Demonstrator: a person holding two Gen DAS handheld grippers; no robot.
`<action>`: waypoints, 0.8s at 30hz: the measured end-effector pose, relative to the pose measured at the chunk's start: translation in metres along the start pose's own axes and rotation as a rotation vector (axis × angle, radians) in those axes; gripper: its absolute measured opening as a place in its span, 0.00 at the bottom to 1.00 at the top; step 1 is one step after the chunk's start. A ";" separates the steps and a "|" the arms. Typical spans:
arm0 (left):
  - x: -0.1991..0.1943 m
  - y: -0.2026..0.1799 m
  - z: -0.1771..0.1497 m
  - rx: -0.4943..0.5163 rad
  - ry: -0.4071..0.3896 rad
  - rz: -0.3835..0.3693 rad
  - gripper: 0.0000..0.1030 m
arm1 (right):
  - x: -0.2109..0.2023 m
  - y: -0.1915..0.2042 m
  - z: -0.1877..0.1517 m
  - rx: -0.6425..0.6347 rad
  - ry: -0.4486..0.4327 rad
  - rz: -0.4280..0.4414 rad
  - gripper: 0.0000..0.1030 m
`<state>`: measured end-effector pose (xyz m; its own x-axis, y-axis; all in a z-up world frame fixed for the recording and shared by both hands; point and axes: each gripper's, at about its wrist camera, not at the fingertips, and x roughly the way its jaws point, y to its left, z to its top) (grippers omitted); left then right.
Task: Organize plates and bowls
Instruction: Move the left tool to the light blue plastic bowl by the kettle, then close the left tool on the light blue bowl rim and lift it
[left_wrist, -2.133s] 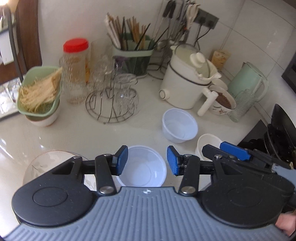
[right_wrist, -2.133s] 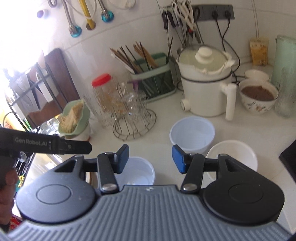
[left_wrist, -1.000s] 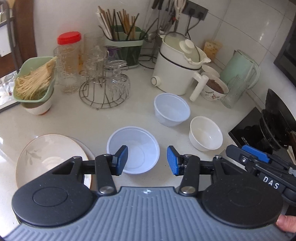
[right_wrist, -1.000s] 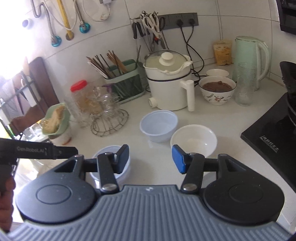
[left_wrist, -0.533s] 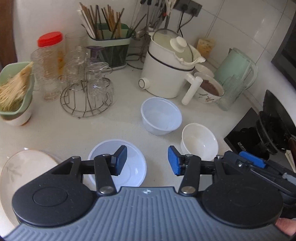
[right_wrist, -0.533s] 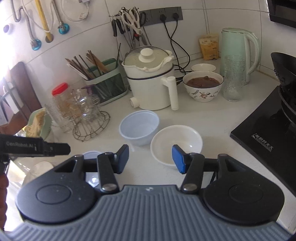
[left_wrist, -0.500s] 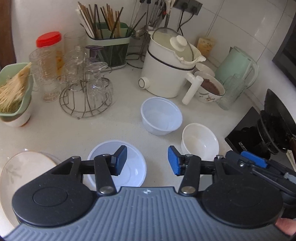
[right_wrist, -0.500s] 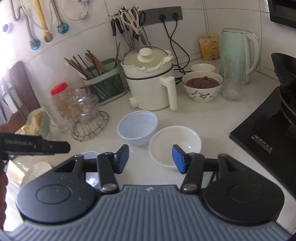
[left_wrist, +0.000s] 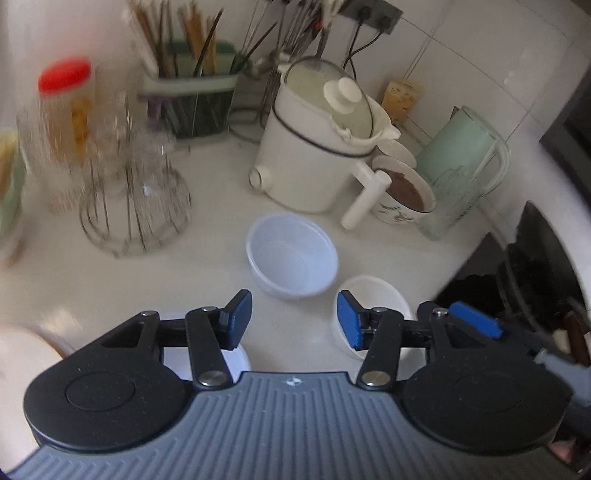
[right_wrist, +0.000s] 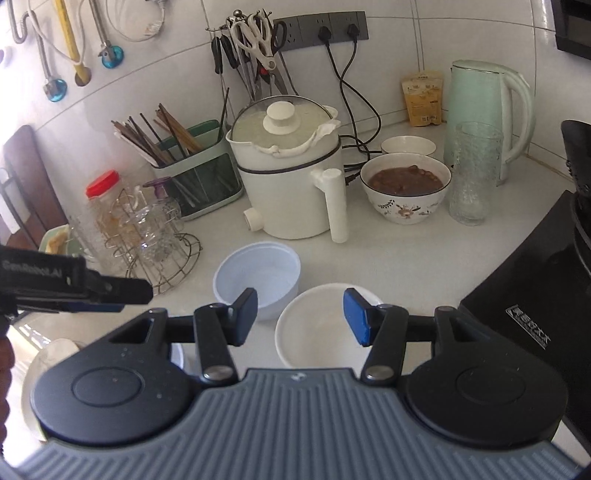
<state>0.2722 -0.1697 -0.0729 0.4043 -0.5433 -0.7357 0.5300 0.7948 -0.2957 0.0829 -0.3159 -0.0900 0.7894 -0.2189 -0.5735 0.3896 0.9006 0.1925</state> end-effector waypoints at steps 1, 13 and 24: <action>0.002 -0.001 0.002 0.010 -0.002 0.001 0.61 | 0.002 -0.001 0.002 0.000 0.000 -0.001 0.53; 0.045 0.007 0.035 -0.012 0.034 -0.009 0.61 | 0.040 -0.011 0.018 0.032 0.030 -0.019 0.53; 0.108 0.026 0.059 -0.055 0.120 -0.023 0.61 | 0.088 -0.015 0.039 0.026 0.065 -0.025 0.53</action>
<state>0.3734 -0.2240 -0.1238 0.2982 -0.5282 -0.7950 0.4949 0.7978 -0.3444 0.1646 -0.3635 -0.1126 0.7471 -0.2160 -0.6286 0.4221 0.8848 0.1976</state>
